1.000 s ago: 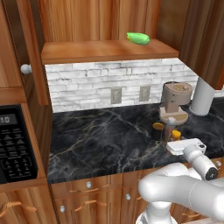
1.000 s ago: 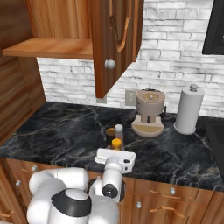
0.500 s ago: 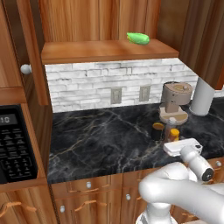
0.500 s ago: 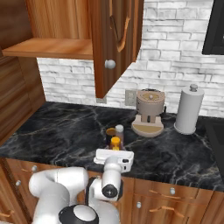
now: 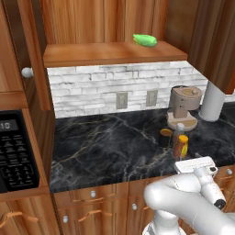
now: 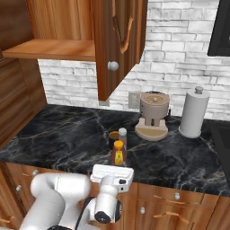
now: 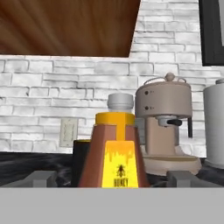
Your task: Pick the cinnamon and honey bottle from the cabinet and place them next to the mug.
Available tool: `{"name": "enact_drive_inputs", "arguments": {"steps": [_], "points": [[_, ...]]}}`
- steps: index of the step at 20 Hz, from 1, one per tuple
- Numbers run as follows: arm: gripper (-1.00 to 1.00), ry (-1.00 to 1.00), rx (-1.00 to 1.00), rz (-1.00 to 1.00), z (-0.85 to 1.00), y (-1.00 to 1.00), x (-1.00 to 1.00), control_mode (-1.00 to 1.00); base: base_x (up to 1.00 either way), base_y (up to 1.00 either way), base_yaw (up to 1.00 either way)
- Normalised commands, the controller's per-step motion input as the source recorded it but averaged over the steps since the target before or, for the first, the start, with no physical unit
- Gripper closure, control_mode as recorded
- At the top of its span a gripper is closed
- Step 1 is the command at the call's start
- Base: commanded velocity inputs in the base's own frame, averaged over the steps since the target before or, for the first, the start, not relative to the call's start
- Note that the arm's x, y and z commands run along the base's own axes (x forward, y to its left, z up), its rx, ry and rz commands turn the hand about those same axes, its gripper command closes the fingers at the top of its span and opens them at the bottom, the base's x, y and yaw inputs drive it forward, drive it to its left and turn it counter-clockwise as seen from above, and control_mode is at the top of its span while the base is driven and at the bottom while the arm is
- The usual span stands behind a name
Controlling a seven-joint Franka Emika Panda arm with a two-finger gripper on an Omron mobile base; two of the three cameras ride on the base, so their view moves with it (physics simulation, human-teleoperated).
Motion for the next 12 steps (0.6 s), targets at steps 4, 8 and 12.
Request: {"name": "enact_drive_inputs", "arguments": {"steps": [4, 8, 12], "points": [[-1.00, -0.22, 0.01, 0.00, 0.47, 0.22, -1.00, -1.00, 0.00, 0.00, 0.00], [-1.00, -0.28, 0.00, 0.03, 0.96, 0.27, -1.00, -1.00, 0.00, 0.00, 0.00], [-1.00, -0.39, 0.00, 0.07, 0.83, 0.37, -1.00, -1.00, 0.00, 0.00, 0.00]]}}
